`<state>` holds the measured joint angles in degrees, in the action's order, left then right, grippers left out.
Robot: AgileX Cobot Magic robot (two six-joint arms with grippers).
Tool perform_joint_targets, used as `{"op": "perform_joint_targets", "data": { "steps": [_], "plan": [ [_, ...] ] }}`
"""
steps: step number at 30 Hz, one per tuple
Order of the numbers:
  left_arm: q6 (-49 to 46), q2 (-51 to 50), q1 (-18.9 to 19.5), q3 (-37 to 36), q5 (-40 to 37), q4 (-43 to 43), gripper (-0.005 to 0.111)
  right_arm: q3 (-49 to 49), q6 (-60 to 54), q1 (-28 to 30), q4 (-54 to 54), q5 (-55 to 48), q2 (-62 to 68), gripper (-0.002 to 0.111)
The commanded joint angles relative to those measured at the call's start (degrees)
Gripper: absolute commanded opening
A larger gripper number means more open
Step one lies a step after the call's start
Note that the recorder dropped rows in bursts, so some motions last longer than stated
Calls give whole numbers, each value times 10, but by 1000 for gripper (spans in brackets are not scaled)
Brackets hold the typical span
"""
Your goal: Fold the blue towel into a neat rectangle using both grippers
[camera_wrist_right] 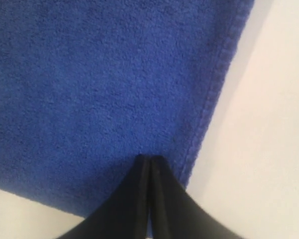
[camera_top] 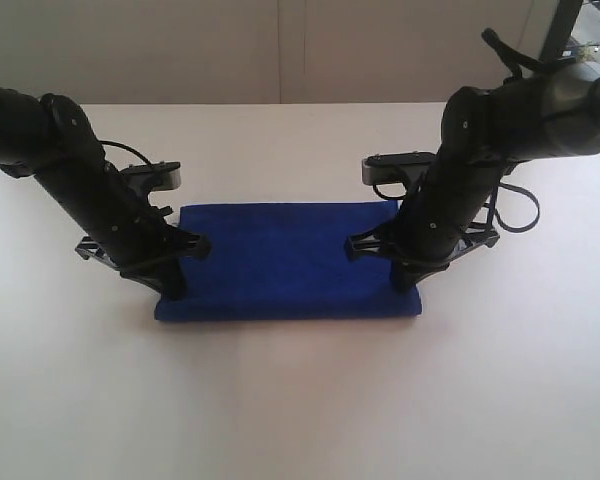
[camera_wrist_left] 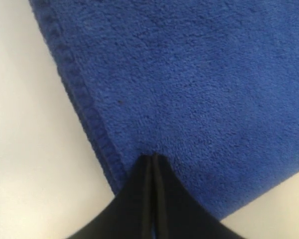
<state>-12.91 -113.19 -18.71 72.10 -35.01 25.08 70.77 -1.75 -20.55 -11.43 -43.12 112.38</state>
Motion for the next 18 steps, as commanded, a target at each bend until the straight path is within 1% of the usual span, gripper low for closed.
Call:
{"op": "perform_joint_targets", "data": {
  "steps": [1, 9, 13, 18],
  "plan": [
    [-2, -5, -4, -3, -10, -16, 0, -2, 9, 1, 24, -6, -1, 0],
    [-2, -5, -4, -3, -7, -16, 0, -2, 22, 1, 69, -21, 13, 0],
    [-2, -5, -4, -3, -7, -16, 0, -2, 27, 1, 71, -17, 27, 0],
    [-2, -3, -4, -3, -12, -16, 0, -2, 74, 1, 118, -5, 5, 0]
  ]
}}
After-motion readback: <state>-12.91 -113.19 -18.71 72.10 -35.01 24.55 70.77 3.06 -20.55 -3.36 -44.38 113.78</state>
